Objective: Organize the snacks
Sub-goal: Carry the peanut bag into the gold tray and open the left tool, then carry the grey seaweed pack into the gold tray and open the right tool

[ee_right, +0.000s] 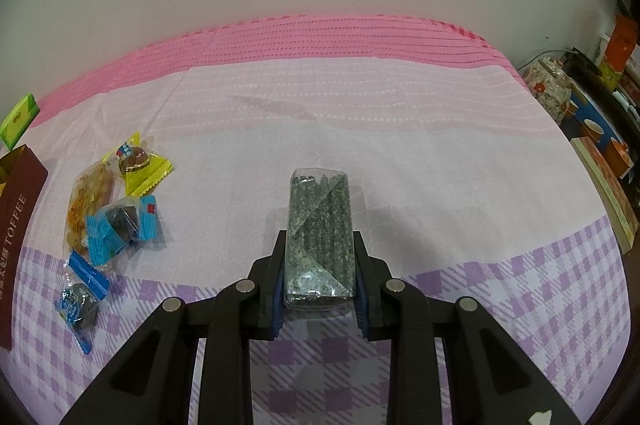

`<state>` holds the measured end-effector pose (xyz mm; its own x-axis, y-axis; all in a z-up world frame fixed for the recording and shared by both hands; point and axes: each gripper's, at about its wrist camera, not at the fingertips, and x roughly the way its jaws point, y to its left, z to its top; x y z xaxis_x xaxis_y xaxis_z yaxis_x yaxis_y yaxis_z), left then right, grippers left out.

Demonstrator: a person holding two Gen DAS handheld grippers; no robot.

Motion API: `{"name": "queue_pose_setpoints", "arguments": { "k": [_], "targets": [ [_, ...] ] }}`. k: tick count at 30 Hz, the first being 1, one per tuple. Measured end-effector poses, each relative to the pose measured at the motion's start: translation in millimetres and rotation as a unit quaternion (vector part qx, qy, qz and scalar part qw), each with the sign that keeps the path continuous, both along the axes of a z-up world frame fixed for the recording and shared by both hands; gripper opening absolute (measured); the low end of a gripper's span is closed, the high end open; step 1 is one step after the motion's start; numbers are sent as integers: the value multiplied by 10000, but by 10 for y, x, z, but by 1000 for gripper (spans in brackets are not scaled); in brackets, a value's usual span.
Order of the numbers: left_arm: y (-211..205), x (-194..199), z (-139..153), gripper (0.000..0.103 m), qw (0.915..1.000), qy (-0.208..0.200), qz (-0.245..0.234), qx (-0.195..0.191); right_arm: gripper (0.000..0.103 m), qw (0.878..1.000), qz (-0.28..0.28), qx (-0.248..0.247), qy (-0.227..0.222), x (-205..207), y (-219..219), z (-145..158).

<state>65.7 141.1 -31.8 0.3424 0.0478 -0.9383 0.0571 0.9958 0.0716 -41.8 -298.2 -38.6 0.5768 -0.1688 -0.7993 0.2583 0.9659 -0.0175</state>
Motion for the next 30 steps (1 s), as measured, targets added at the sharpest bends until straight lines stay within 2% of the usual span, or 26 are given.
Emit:
{"name": "queue_pose_setpoints", "arguments": {
  "k": [11,21,23,25,28,30],
  "targets": [
    [123,-1,-197,39,9998,179,95,1,25,10000,27,10,84,28,-23,0],
    [158,-15,-180,41,9997,81,69,-206,26,9999,-16,59,114,49,-30,-3],
    [166,-16,-171,45,9997,50,73,-244,25,9999,-3,35,126,47,-25,-3],
    [168,-33,-145,56,9995,-32,85,-291,25,9999,-7,45,111,46,-21,2],
    [151,-85,-80,64,9994,-194,-2,-288,24,10000,-28,22,92,32,-14,7],
    [136,-117,-46,66,9993,-271,-38,-265,24,9999,-61,24,108,19,-7,13]
  ]
}}
